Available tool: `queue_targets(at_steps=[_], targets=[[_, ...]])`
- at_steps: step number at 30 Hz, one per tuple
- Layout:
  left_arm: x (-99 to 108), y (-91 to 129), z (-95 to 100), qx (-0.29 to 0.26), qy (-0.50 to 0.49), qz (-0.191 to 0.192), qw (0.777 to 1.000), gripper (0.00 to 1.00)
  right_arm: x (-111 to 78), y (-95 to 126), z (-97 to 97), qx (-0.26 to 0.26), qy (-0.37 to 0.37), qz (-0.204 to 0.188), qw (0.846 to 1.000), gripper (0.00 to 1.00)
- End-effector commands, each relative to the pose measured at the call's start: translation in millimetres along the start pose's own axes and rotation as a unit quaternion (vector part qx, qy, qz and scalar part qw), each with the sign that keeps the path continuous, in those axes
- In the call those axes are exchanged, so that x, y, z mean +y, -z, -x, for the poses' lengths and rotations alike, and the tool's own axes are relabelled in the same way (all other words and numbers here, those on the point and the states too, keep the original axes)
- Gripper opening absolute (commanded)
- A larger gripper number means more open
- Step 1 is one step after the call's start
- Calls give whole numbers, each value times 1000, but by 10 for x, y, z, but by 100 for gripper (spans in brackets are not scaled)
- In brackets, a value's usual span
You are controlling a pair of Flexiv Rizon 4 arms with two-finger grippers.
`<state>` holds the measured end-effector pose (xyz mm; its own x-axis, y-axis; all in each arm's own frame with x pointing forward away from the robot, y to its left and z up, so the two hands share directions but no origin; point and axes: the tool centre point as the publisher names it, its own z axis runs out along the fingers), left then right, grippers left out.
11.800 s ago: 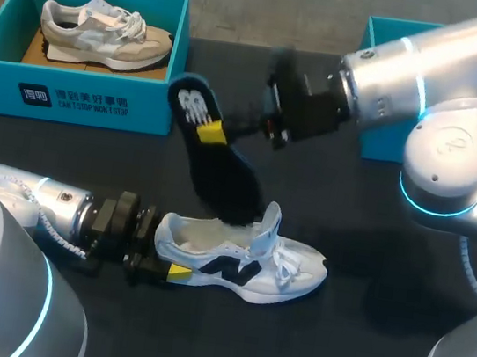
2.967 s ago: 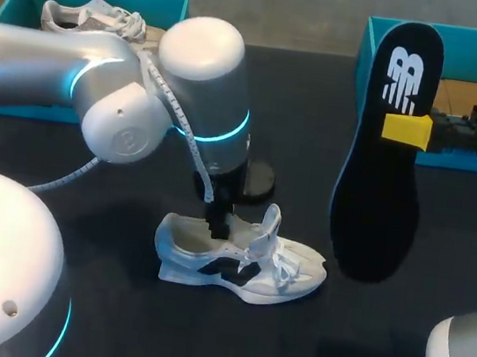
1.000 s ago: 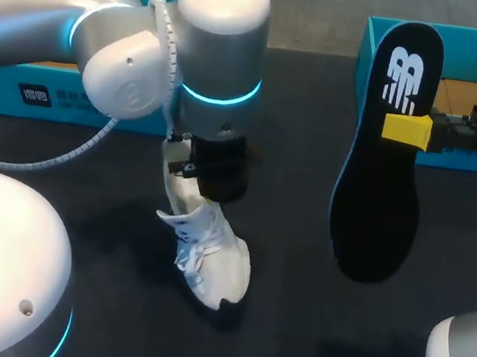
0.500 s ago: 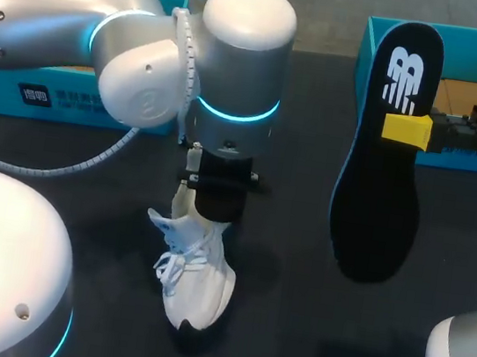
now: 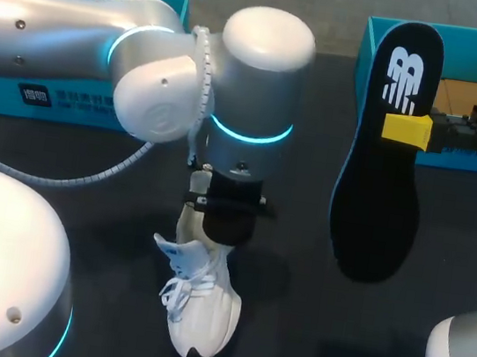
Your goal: Take the shoe out of the shoebox, open the shoe tongue, remove and reinsert the insole, then place the shoe into the shoebox
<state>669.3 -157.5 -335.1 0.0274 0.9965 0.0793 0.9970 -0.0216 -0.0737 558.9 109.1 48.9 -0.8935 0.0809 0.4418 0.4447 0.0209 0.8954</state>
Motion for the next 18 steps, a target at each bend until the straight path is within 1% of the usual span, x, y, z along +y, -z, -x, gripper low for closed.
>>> queue_targets(at_steps=[1, 5, 11, 18], targets=[[-55, -97, 80, 10, 1, -1, 1000, 0, 29, -43, -4, -1, -1, -2, 1000, 0], [-113, -178, 108, 16, 1, -2, 1000, 0, 29, -43, -4, -1, -1, -2, 1000, 0], [-136, -282, 171, 24, 5, -5, 1000, 0, 29, -43, -4, -1, -1, -2, 1000, 0], [-129, -330, 207, 26, 8, -3, 1000, 0, 29, -43, -4, -1, -1, -2, 1000, 0]])
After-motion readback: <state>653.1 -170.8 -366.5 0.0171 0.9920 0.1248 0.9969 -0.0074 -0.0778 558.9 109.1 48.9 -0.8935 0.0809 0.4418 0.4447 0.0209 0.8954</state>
